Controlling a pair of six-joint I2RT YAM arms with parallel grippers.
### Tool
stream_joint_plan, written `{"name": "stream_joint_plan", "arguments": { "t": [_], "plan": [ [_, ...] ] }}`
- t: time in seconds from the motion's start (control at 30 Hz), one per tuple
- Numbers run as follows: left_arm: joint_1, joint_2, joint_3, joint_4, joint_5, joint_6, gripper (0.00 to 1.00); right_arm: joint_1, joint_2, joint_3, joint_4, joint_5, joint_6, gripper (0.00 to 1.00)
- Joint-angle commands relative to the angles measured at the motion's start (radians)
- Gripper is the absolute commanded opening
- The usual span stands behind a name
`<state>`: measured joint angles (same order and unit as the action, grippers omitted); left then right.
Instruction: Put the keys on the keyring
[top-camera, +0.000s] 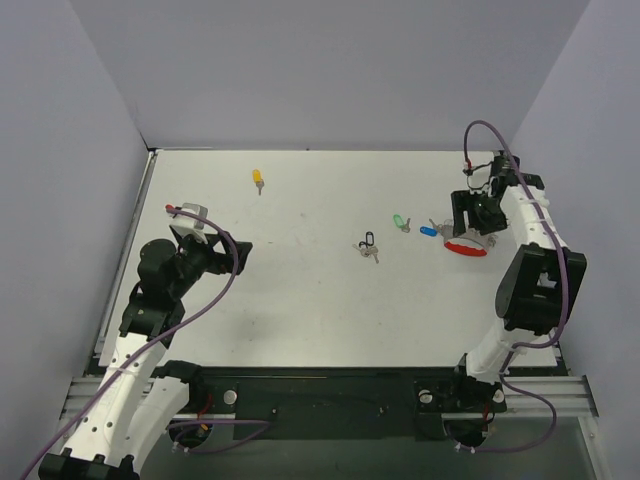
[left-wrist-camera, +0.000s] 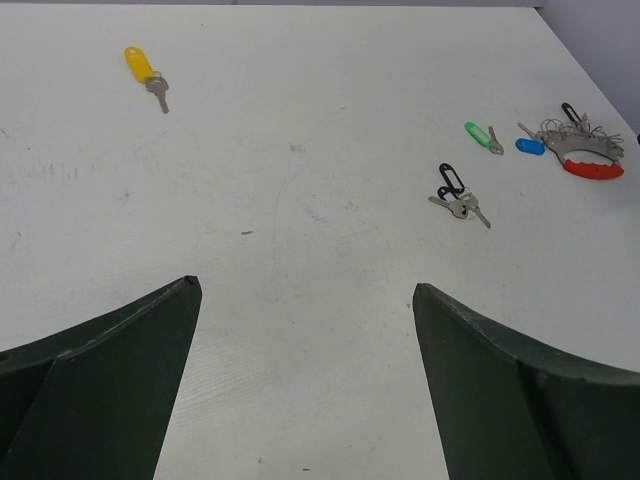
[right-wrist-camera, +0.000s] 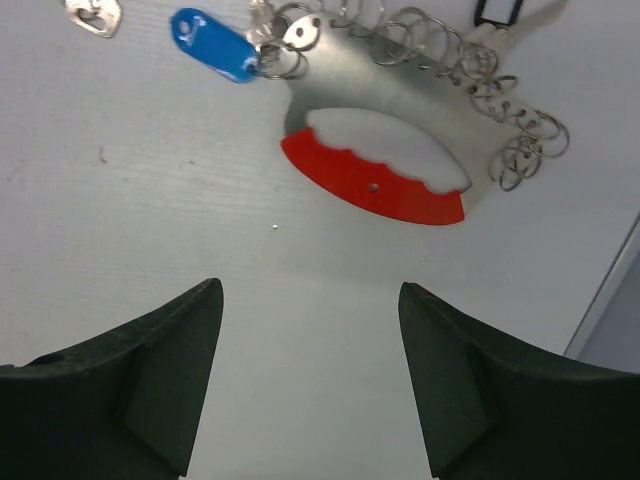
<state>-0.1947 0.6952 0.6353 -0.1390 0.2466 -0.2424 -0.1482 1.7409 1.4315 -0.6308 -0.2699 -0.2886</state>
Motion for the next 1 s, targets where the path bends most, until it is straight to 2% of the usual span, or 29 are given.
{"name": "stream_joint_plan", "arguments": {
  "t": [0.0,0.23,0.33,0.4,0.43,0.6,0.7,0.83,0.97],
  "plan": [
    [-0.008,-0.003,0.012,0.033,0.0,0.008,0.98,-0.022,0.04,0.067,-0.061,0.09,0.008,0.66],
    [-0.008,-0.002,0.012,0.032,0.0,0.009,0.98,-0.099,0.173,0.21,-0.087,0.071,0.039,0.5],
    [-0.009,0.004,0.01,0.035,0.0,0.009,0.98,-0.094,0.171,0.198,-0.092,-0.018,0.031,0.48],
    [-0.009,0.009,0.01,0.035,0.003,0.009,0.98,-0.054,0.151,0.165,-0.105,-0.113,0.003,0.47],
    [-0.008,0.01,0.01,0.035,0.003,0.009,0.98,0.003,0.141,0.147,-0.112,-0.132,-0.027,0.47],
    [-0.006,0.017,0.01,0.035,0.005,0.011,0.98,0.245,0.14,0.17,-0.147,-0.178,-0.049,0.48],
    [0.001,0.017,0.01,0.033,0.002,0.012,0.98,0.379,0.19,0.245,-0.193,-0.131,-0.052,0.48],
    [0.006,0.021,0.009,0.033,0.0,0.012,0.98,0.458,0.27,0.322,-0.239,-0.114,-0.052,0.48],
    [0.008,0.026,0.009,0.035,0.003,0.012,0.98,0.493,0.304,0.323,-0.239,-0.068,-0.026,0.43]
  ]
}}
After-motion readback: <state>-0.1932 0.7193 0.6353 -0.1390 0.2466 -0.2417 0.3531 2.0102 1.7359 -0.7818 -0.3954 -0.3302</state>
